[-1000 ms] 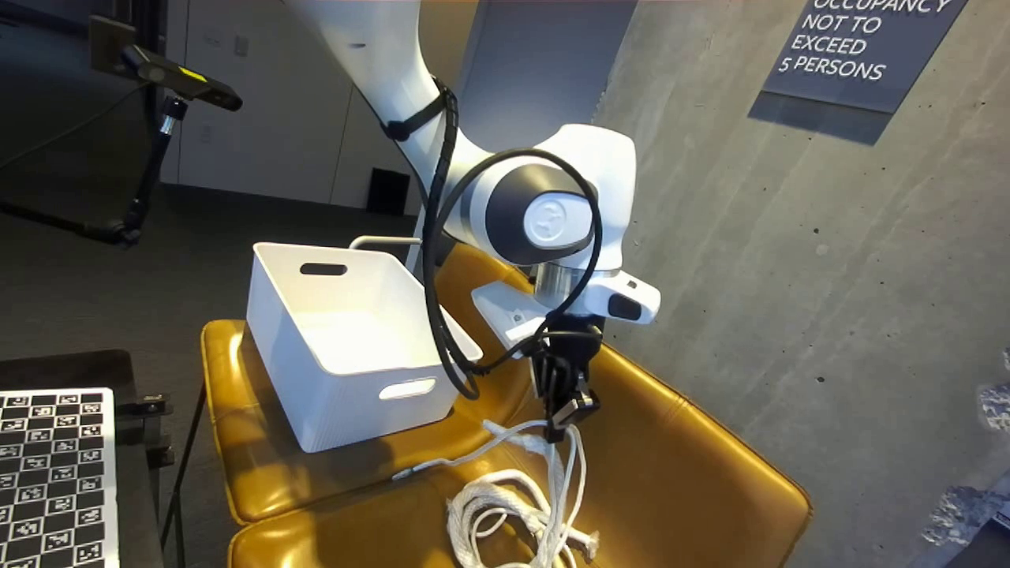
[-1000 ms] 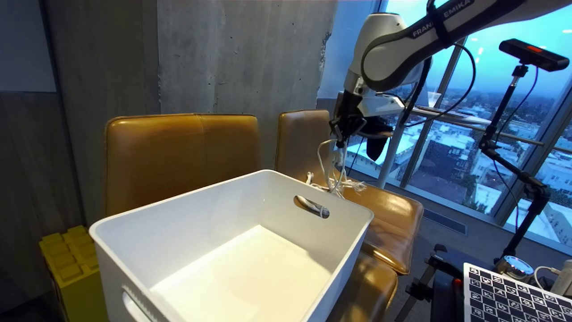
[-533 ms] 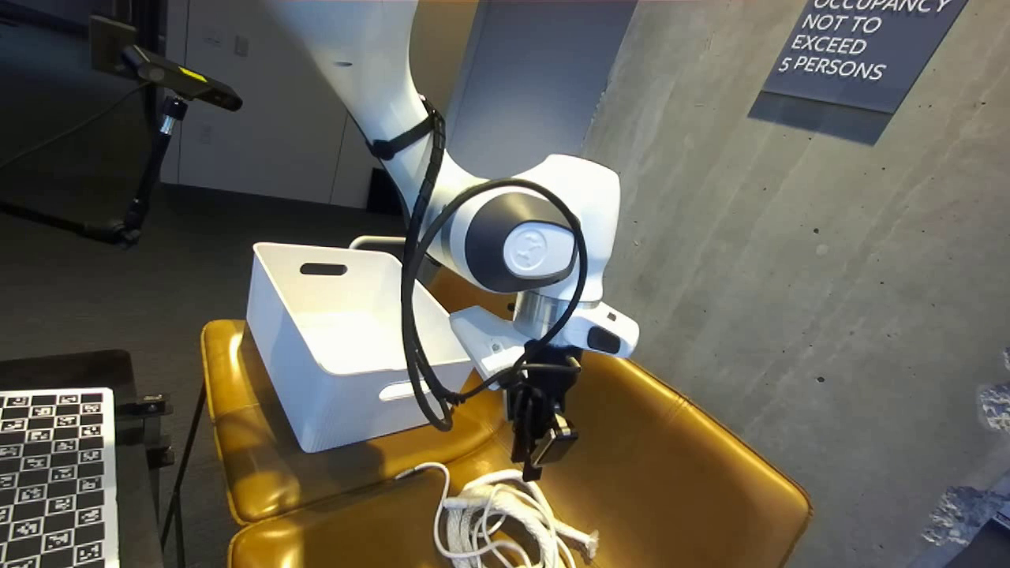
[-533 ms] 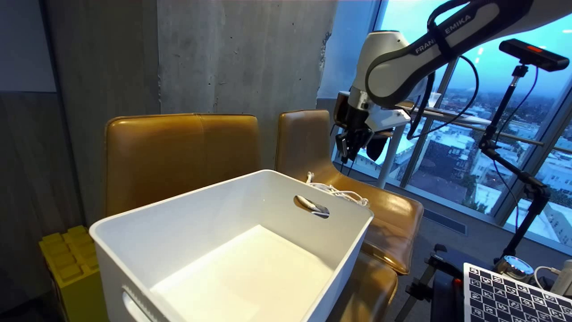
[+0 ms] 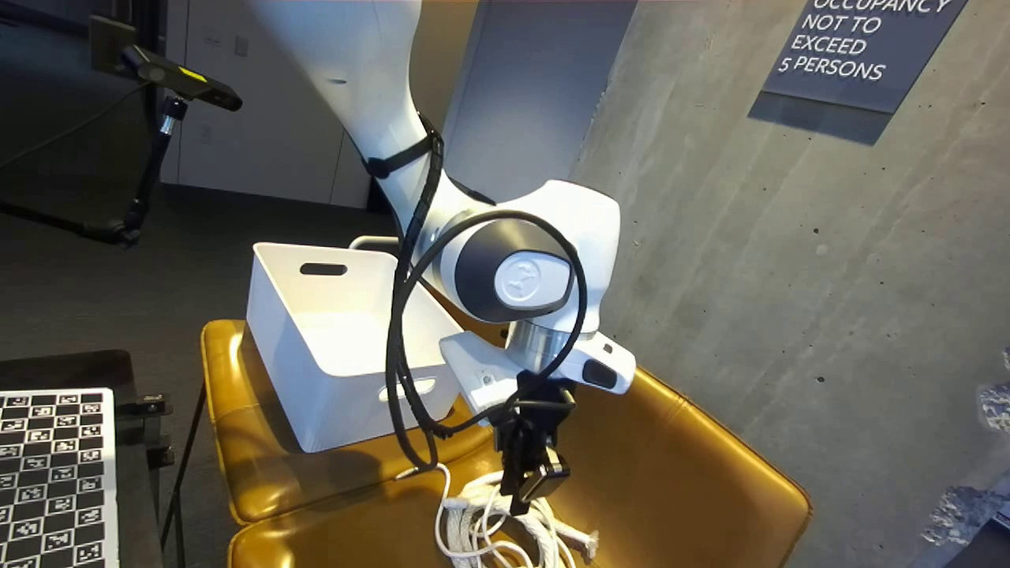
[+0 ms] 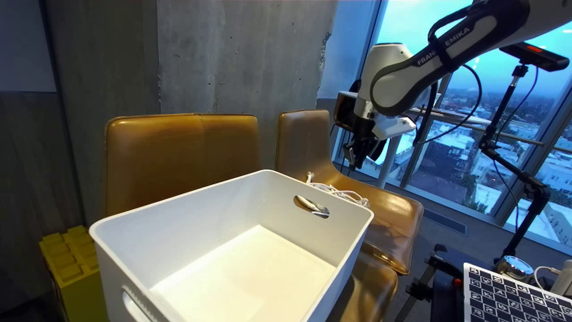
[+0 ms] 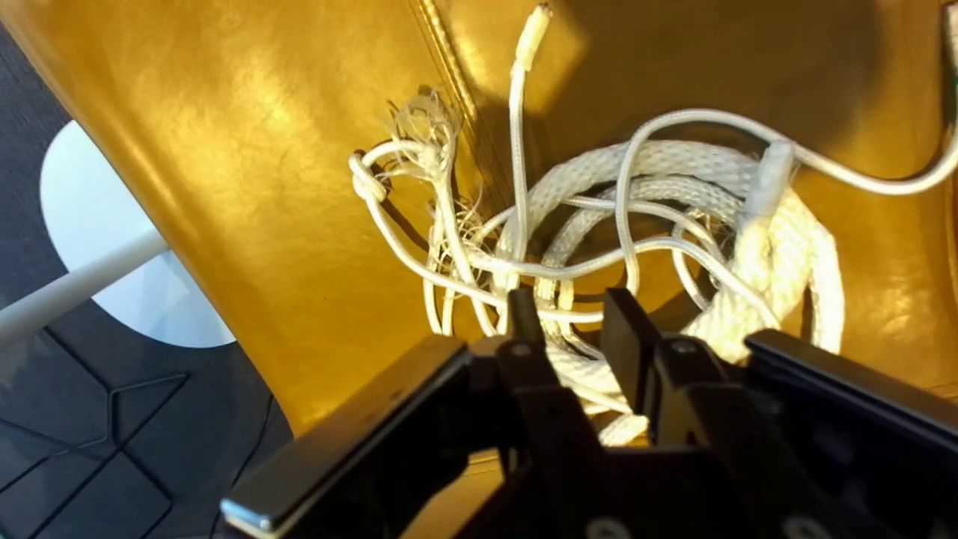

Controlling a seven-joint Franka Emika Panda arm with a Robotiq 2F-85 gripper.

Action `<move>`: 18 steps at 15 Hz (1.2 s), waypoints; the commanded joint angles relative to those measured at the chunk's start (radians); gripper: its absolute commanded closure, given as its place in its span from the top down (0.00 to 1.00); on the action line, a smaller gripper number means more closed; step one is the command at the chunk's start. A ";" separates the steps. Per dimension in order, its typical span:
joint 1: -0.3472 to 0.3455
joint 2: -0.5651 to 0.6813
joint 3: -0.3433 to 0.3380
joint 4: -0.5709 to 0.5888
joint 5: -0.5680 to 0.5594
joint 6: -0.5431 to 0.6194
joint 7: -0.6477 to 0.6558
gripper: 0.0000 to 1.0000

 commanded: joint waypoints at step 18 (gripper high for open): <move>-0.072 0.344 0.077 0.189 0.014 0.183 -0.115 0.53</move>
